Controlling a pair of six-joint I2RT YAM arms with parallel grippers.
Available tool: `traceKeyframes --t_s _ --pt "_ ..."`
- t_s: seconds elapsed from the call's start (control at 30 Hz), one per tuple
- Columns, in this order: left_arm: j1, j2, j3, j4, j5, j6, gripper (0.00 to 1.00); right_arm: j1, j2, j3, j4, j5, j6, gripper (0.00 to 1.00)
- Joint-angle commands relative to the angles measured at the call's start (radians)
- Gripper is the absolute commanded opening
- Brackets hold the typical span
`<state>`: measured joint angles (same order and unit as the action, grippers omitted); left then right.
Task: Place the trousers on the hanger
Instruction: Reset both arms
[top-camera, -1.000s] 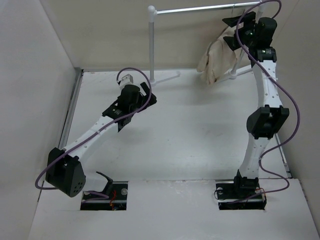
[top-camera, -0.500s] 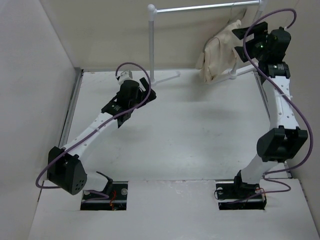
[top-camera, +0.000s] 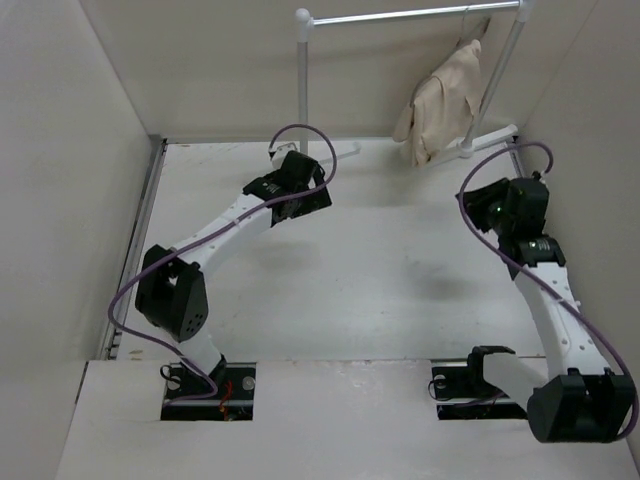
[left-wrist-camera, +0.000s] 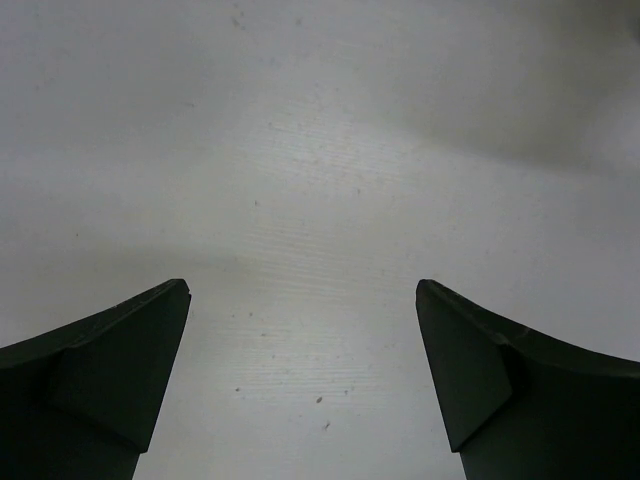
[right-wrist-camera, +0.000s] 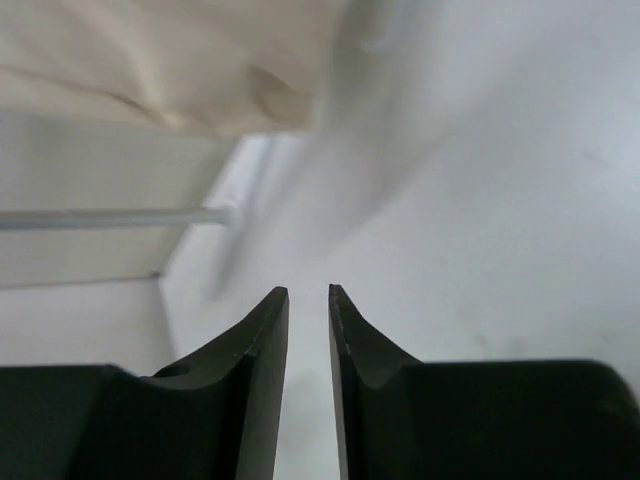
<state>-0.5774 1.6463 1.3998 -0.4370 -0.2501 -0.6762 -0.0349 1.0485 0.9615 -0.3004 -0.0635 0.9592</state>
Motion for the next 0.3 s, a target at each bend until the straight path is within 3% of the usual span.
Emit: traceKeyframes --t_s 0.0,0.07,0.13,0.27 --pt "-0.037 0.029 0.068 -0.127 -0.035 0.020 1.00 0.057 -0.073 -0.130 -0.129 0.126 -0.094 0.41" --pt "-0.054 0.043 0.082 -0.141 -0.028 0.017 1.00 0.101 -0.145 -0.187 -0.167 0.181 -0.097 0.64" --pt "-0.075 0.047 0.087 -0.143 -0.026 0.015 1.00 0.132 -0.206 -0.214 -0.198 0.223 -0.100 0.79" --pt "-0.118 0.058 0.113 -0.180 -0.041 -0.003 1.00 0.145 -0.234 -0.224 -0.218 0.212 -0.141 0.88"
